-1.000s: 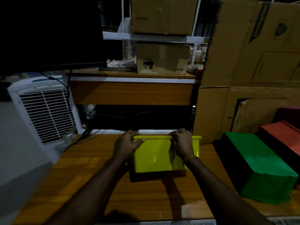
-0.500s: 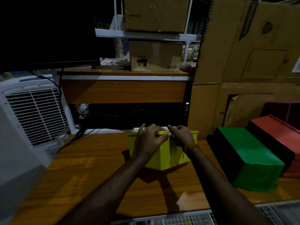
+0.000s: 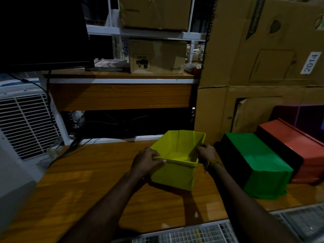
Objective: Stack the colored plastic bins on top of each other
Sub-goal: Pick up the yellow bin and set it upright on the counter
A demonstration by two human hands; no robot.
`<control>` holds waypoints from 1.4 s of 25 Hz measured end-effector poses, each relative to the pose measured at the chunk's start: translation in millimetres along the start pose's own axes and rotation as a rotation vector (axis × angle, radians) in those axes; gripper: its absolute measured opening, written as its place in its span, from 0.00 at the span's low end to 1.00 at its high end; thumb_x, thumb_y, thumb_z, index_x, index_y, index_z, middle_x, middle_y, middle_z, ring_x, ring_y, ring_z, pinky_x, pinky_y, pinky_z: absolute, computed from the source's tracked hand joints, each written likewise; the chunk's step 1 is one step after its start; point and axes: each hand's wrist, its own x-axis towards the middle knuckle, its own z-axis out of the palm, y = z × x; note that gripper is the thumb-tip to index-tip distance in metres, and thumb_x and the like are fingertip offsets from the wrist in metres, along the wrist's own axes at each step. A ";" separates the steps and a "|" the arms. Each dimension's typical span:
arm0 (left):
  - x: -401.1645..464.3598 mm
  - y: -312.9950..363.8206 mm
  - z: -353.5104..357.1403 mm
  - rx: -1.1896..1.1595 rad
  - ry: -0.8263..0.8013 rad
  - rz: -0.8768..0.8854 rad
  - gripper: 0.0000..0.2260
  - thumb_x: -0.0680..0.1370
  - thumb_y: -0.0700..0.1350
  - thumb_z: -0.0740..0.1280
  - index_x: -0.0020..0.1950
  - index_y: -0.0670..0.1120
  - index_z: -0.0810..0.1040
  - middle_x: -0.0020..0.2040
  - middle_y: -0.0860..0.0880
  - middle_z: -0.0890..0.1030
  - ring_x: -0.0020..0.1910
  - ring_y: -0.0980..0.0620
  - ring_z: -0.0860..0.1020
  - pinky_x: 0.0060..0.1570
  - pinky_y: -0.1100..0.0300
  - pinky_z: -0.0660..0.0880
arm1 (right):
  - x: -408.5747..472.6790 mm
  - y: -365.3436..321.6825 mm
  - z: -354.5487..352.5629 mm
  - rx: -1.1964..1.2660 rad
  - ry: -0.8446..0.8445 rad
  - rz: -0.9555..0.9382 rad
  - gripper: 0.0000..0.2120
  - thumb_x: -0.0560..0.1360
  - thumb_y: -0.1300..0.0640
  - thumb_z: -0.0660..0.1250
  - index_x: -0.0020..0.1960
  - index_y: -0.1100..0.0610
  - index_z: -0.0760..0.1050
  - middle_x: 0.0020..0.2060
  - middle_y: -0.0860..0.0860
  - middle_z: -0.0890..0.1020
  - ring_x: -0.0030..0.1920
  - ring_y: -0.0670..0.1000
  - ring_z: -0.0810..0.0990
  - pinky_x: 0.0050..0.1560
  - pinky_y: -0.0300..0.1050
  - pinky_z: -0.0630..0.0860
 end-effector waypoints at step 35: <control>-71.6 -60.4 3.1 0.405 0.174 -0.029 0.14 0.71 0.43 0.66 0.55 0.49 0.83 0.50 0.47 0.83 0.57 0.44 0.77 0.60 0.51 0.71 | -12.0 53.7 43.8 -0.768 -0.154 -0.576 0.12 0.78 0.54 0.68 0.60 0.55 0.81 0.62 0.60 0.76 0.63 0.63 0.76 0.59 0.55 0.76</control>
